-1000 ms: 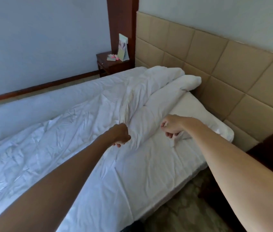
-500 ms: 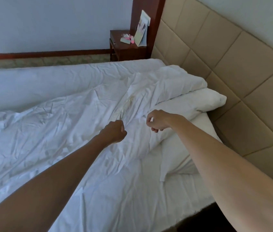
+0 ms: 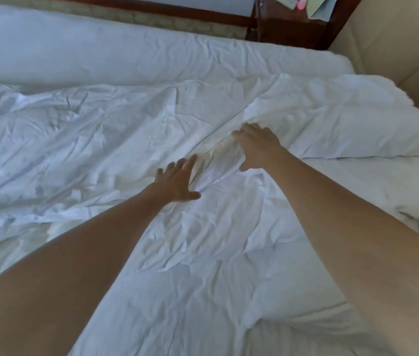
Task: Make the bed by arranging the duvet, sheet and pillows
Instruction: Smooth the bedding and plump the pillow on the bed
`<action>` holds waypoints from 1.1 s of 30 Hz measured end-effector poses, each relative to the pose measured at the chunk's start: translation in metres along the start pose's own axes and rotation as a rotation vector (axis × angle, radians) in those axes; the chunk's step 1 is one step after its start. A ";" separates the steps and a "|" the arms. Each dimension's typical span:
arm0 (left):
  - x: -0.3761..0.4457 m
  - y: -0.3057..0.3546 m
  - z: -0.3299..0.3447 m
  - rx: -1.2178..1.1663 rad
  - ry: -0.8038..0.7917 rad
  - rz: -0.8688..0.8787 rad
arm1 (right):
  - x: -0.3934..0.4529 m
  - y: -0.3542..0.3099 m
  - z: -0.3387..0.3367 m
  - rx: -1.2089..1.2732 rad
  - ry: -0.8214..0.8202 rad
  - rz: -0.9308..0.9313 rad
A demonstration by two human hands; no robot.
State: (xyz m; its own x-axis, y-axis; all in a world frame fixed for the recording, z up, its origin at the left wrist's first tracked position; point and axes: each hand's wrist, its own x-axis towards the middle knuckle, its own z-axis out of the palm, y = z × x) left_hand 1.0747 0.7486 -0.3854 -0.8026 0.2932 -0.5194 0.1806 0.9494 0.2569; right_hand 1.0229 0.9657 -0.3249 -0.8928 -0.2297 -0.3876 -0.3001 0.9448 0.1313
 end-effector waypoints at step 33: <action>0.011 0.097 0.122 -0.076 0.156 0.288 | -0.121 0.058 0.122 -0.271 -0.277 0.116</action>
State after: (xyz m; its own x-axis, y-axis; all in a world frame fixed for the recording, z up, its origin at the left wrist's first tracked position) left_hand 1.1529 0.8571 -0.4655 -0.8034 0.5216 -0.2870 0.3741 0.8173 0.4382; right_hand 1.1545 1.0770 -0.3816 -0.8123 -0.0186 -0.5829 -0.3138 0.8564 0.4100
